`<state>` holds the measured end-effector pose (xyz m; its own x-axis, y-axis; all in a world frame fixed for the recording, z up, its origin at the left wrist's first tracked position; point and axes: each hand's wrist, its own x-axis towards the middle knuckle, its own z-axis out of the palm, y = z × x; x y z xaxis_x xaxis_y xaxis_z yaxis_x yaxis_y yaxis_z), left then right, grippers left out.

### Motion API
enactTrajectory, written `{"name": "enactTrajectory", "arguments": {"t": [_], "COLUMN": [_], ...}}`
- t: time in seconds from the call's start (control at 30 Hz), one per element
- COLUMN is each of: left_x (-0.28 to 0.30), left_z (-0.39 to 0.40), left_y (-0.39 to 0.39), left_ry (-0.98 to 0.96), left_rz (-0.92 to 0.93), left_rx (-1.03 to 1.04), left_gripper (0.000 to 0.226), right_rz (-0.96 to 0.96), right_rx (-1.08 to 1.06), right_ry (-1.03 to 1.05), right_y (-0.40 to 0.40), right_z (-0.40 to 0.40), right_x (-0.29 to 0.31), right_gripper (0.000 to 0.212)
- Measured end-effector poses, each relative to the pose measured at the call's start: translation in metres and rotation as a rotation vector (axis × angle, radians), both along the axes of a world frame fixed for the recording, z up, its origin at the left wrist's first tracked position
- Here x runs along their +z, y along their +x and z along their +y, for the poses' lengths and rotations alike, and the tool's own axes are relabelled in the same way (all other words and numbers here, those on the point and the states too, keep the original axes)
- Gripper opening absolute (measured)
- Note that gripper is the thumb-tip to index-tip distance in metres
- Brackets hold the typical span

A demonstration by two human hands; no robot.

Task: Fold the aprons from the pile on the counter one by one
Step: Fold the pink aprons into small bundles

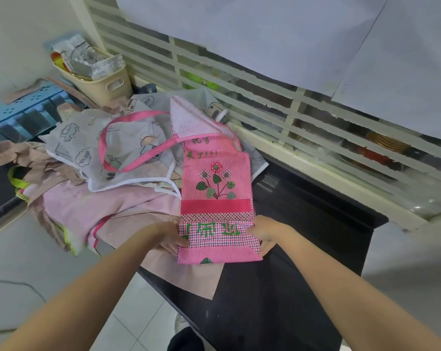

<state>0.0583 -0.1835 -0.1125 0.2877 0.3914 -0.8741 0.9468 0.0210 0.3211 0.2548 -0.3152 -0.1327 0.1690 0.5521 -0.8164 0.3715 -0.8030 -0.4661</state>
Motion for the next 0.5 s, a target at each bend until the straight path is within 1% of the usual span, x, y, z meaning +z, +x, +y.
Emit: {"name": "enactTrajectory", "arguments": {"t": [0.1, 0.17, 0.23, 0.27, 0.3, 0.37, 0.4, 0.43, 0.47, 0.5], "left_x": [0.000, 0.000, 0.001, 0.002, 0.003, 0.003, 0.004, 0.002, 0.000, -0.001], "left_z": [-0.004, -0.005, -0.007, -0.008, -0.011, -0.017, -0.021, -0.025, -0.029, -0.035], "left_y": [0.003, 0.005, 0.005, 0.006, 0.005, 0.007, 0.008, 0.009, 0.010, 0.011], "left_ry": [0.049, 0.086, 0.161, 0.259, 0.416, 0.812, 0.975, 1.084, 1.111, 1.048], "left_rz": [0.050, 0.052, 0.059, 0.097, 0.168, 0.282, 0.245, 0.123, -0.023, -0.137], "left_rx": [-0.065, -0.102, -0.177, -0.275, -0.399, -0.593, -0.636, -0.660, -0.711, -0.789], "left_gripper": [0.059, 0.062, 0.056, 0.051, 0.047, 0.045, 0.045, 0.047, 0.054, 0.068], "right_rz": [-0.120, -0.124, -0.126, -0.131, -0.138, -0.143, -0.144, -0.145, -0.144, -0.155], "right_rx": [0.038, 0.019, 0.005, -0.001, -0.008, -0.021, -0.024, -0.029, -0.035, -0.033], "right_ry": [-0.003, -0.016, -0.017, -0.016, -0.012, 0.001, 0.008, 0.012, 0.017, 0.015], "right_y": [-0.003, -0.005, -0.005, -0.005, -0.005, -0.005, -0.005, -0.006, -0.007, -0.008], "right_z": [0.003, 0.003, 0.002, 0.001, 0.000, -0.001, -0.002, -0.002, -0.002, -0.002], "right_x": [-0.004, -0.004, -0.005, -0.006, -0.006, -0.008, -0.008, -0.008, -0.008, -0.006], "right_gripper": [0.030, 0.030, 0.031, 0.031, 0.031, 0.028, 0.027, 0.027, 0.026, 0.024]}}
